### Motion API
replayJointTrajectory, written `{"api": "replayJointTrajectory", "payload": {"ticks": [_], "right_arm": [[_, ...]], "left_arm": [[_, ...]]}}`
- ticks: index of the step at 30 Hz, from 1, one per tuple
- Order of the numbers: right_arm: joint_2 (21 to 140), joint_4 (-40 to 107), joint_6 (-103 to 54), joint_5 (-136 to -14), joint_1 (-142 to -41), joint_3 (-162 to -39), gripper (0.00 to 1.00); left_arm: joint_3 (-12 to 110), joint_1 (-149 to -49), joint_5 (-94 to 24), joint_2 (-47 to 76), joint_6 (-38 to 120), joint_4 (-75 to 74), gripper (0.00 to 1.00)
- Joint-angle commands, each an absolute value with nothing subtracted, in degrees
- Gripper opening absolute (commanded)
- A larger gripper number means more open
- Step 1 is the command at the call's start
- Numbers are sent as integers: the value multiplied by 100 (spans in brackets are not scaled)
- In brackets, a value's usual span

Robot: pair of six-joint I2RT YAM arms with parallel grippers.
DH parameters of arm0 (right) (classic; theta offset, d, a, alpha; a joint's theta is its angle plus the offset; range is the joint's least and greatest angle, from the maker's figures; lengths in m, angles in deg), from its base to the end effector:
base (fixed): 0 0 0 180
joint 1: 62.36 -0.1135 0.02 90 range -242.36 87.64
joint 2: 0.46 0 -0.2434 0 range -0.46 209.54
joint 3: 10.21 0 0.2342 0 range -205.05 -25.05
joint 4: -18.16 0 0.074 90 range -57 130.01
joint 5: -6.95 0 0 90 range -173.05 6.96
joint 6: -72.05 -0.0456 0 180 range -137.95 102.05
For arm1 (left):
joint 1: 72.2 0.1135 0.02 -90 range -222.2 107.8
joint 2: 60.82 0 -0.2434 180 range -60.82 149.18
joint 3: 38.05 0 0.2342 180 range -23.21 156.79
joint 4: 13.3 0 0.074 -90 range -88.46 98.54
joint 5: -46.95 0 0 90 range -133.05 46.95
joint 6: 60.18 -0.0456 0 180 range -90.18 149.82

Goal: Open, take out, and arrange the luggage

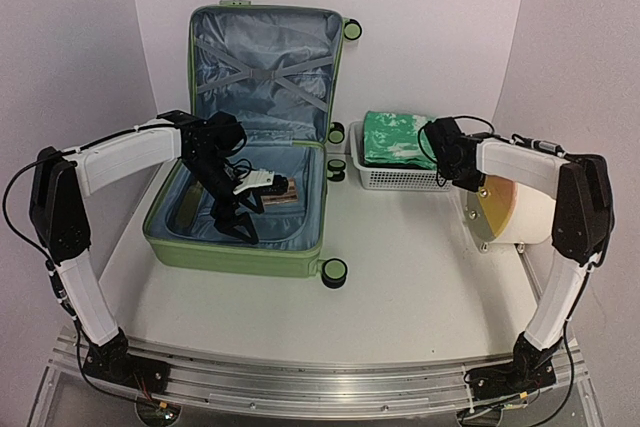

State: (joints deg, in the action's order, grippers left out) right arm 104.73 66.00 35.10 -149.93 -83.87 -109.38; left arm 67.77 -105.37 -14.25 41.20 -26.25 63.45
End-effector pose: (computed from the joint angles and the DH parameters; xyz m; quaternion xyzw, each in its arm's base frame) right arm 0.3604 0.0970 0.2496 -0.3445 0.7348 -0.5745 0.1067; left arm 0.2707 -0.2032 0.2581 0.6991 0.6559 -0.2125 0.1895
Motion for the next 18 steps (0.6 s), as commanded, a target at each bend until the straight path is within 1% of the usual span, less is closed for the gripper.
{"api": "replayJointTrajectory", "payload": {"ticks": [1, 5, 8, 10, 18], "right_arm": [[10011, 6579, 3548, -15181, -8276, -10742, 34], [9909, 6579, 3564, -15196, -8149, -10548, 35], [9896, 6579, 3492, -15171, -8150, -10484, 40], [9903, 6579, 3472, -15178, -8150, -10440, 40], [9898, 6595, 3473, -15071, -8149, -10582, 17]], "left_arm": [[6734, -10507, -1405, 3814, -2729, 6254, 85], [6735, -10507, -1396, 3810, -2736, 6261, 85], [6702, -10507, -1411, 3806, -2748, 6252, 85], [6717, -10507, -1413, 3808, -2748, 6248, 85], [6753, -10507, -1423, 3817, -2748, 6276, 85]]}}
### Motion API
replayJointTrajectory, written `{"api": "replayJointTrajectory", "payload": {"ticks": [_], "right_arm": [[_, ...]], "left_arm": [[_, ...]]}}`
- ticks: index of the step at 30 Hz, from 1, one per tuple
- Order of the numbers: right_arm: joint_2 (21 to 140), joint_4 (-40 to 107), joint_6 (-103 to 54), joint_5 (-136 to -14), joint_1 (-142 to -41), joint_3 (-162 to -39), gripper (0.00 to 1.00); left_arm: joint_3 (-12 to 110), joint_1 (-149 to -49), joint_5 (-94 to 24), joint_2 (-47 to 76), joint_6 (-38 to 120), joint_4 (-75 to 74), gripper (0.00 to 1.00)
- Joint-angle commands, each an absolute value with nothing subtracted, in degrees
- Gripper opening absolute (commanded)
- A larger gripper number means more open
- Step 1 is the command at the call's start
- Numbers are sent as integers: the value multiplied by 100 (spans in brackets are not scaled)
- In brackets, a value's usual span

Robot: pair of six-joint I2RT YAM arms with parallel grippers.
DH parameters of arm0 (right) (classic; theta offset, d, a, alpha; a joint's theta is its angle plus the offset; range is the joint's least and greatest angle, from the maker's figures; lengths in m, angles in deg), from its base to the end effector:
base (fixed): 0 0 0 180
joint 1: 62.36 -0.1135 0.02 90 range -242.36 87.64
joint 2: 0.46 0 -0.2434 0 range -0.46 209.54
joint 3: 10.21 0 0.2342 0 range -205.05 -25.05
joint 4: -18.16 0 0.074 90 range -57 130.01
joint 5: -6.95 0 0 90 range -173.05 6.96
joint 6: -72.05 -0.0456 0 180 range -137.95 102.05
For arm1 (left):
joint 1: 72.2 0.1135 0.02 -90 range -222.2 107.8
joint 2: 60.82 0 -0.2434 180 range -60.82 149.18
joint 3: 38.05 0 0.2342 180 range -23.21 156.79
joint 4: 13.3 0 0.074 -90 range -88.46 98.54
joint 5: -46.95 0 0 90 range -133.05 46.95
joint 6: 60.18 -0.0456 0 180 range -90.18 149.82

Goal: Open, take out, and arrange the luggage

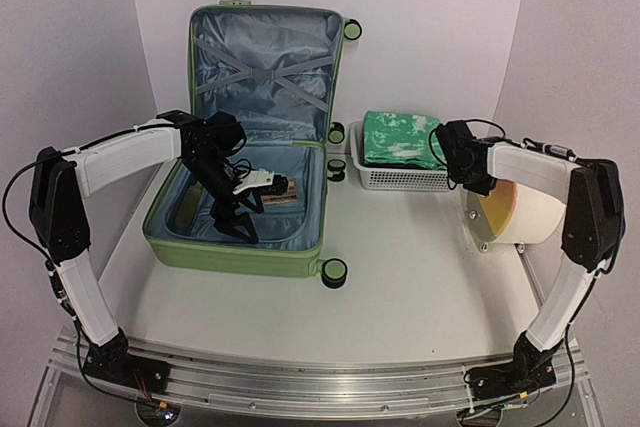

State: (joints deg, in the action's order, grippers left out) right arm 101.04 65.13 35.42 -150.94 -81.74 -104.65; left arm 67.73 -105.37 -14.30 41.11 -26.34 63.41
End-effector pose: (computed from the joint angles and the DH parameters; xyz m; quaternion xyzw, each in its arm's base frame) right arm 0.3484 0.0778 0.2494 -0.3291 0.7376 -0.5828 0.0897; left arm 0.2706 -0.2031 0.2585 0.6997 0.6553 -0.2118 0.1904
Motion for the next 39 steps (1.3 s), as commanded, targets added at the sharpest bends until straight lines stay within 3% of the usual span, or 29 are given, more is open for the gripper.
{"api": "replayJointTrajectory", "payload": {"ticks": [1, 8, 29, 32, 36, 39], "right_arm": [[9905, 6593, 3470, -15052, -8150, -10613, 14], [10155, 6571, 3292, -14977, -8422, -10941, 4], [10901, 6570, 2968, -14851, -9262, -11655, 8], [10913, 6574, 2867, -14830, -9263, -11604, 22], [10901, 6570, 2630, -14645, -9292, -11698, 51], [10918, 6570, 2505, -14480, -9359, -11844, 63]], "left_arm": [[6758, -10507, -1422, 3815, -2748, 6275, 85], [6798, -10507, -1431, 3842, -2776, 6262, 85], [6820, -10505, -1470, 3828, -2810, 6316, 85], [6810, -10498, -1495, 3823, -2780, 6304, 85], [6946, -10379, -1550, 3866, -2607, 6152, 87], [7248, -10106, -1716, 4048, -2414, 5915, 90]]}}
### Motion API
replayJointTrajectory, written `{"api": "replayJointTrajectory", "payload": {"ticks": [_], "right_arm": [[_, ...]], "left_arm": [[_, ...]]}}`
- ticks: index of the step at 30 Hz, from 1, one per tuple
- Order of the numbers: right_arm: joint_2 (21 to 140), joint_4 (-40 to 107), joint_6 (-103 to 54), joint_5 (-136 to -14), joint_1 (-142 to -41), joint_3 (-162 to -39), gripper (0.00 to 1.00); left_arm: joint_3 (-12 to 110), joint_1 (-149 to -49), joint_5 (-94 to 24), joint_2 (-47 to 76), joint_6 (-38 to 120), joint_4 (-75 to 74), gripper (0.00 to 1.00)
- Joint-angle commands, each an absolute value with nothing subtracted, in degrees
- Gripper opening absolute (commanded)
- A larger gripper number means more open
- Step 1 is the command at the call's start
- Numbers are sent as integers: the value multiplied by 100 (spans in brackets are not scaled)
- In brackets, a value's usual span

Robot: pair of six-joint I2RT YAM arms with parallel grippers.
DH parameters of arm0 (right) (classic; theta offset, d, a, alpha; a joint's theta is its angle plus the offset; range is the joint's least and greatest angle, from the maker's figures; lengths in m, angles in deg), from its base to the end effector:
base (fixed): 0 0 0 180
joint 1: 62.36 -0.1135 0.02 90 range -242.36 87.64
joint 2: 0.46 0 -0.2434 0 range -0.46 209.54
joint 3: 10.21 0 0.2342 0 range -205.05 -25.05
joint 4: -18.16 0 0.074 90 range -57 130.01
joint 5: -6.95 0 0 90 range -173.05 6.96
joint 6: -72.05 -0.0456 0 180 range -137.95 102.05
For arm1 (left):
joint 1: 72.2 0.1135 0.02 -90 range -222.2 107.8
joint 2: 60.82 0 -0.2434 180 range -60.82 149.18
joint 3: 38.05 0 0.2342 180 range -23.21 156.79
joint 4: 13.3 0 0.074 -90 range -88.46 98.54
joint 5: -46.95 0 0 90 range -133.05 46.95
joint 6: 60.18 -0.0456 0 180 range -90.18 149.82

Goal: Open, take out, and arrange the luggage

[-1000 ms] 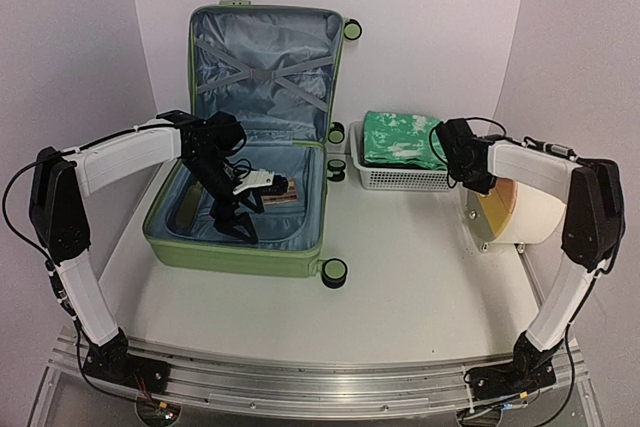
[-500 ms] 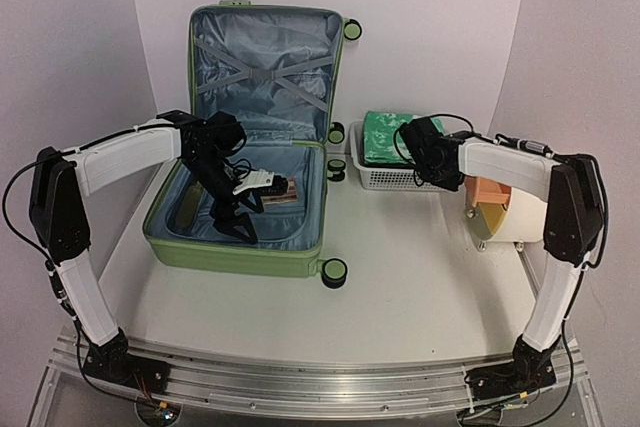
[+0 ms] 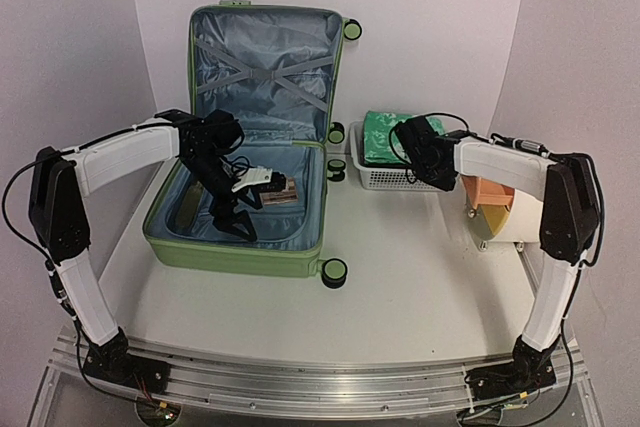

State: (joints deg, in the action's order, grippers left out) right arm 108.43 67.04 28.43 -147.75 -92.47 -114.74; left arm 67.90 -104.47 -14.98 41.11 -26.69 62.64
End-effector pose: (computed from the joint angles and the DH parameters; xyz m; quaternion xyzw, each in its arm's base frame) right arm 0.3566 0.1591 0.2511 -0.3638 0.7341 -0.5404 0.1918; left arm 0.2755 -0.1993 0.2595 0.6975 0.6580 -0.2022 0.1993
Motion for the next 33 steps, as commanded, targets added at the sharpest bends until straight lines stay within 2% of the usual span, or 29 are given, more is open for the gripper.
{"api": "replayJointTrajectory", "payload": {"ticks": [1, 5, 8, 9, 14, 19, 23, 26, 33], "right_arm": [[10933, 6569, 2475, -14412, -9380, -11907, 64], [10988, 6570, 2338, -14106, -9425, -12126, 77], [11011, 6569, 2187, -13879, -9430, -12318, 96], [11017, 6570, 2127, -13804, -9434, -12388, 98], [10993, 6570, 1744, -13282, -9506, -12740, 98], [11038, 6567, 1598, -12968, -9701, -12815, 98], [11118, 6570, 1578, -12935, -9879, -12702, 98], [11157, 6570, 1555, -12910, -10000, -12607, 98], [11235, 6571, 1528, -12976, -10108, -12579, 98]], "left_arm": [[7388, -9998, -1795, 4143, -2350, 5856, 91], [7834, -9628, -2246, 4621, -1886, 5641, 92], [8173, -9363, -2706, 5020, -1392, 5304, 95], [8314, -9277, -2896, 5224, -1193, 5215, 95], [9282, -8926, -3498, 6284, -218, 5266, 99], [9570, -8737, -3732, 6975, 34, 4922, 99], [10219, -8508, -3743, 7603, 184, 5138, 93], [10540, -8380, -3662, 7893, 279, 5189, 91], [10183, -8365, -3108, 8006, 156, 5319, 87]]}}
